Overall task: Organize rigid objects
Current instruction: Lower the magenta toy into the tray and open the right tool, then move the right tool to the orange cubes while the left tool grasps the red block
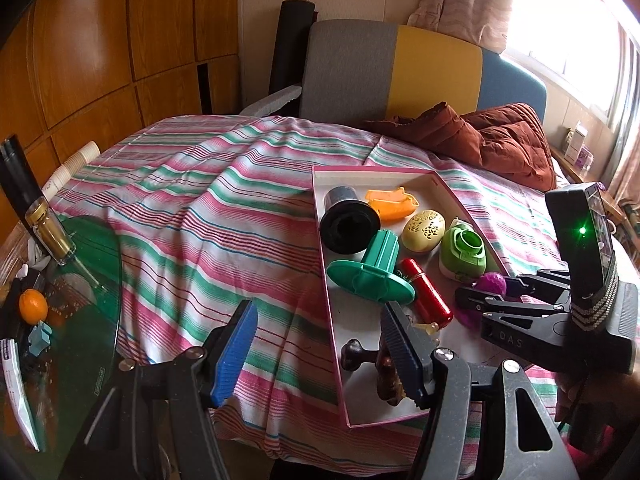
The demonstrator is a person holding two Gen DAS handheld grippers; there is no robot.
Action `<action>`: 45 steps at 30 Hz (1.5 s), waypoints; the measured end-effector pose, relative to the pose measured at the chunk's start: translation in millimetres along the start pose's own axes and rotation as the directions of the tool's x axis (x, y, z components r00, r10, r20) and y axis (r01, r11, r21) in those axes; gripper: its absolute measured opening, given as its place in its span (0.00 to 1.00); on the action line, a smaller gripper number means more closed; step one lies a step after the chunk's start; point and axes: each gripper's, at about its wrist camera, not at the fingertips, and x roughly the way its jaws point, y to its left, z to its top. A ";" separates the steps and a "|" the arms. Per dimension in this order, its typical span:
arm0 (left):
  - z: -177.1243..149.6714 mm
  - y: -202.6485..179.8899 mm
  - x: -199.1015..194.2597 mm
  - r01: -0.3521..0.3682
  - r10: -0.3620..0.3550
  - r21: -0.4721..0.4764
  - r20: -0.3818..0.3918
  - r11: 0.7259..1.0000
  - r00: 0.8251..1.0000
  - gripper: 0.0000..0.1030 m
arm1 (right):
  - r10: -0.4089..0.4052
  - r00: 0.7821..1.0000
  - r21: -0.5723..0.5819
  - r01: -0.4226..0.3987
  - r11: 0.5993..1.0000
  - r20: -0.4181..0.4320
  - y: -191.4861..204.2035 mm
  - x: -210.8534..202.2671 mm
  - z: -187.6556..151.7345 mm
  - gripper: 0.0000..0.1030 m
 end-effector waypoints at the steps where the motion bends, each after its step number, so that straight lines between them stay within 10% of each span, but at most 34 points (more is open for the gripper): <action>1: 0.0 -0.1 -0.4 -0.002 0.002 0.002 0.001 1.000 1.000 0.63 | 0.001 1.000 0.002 -0.001 1.000 0.001 -0.4 -0.4 -0.4 0.31; 23: 9.0 -14.9 -14.6 -0.007 0.005 0.051 0.040 0.999 0.999 0.63 | 0.070 0.986 0.138 -0.091 0.986 0.151 -33.5 -56.2 -4.4 0.43; 35: 23.2 -53.0 -15.9 0.052 -0.059 0.127 0.053 0.991 0.997 0.69 | -0.094 0.982 0.304 0.040 0.952 0.165 -128.9 -96.4 -20.4 0.43; 45: 33.1 -97.7 -11.2 0.103 -0.117 0.222 0.050 0.970 0.992 0.69 | -0.289 0.952 0.514 0.200 0.834 0.100 -237.9 -121.6 -61.3 0.43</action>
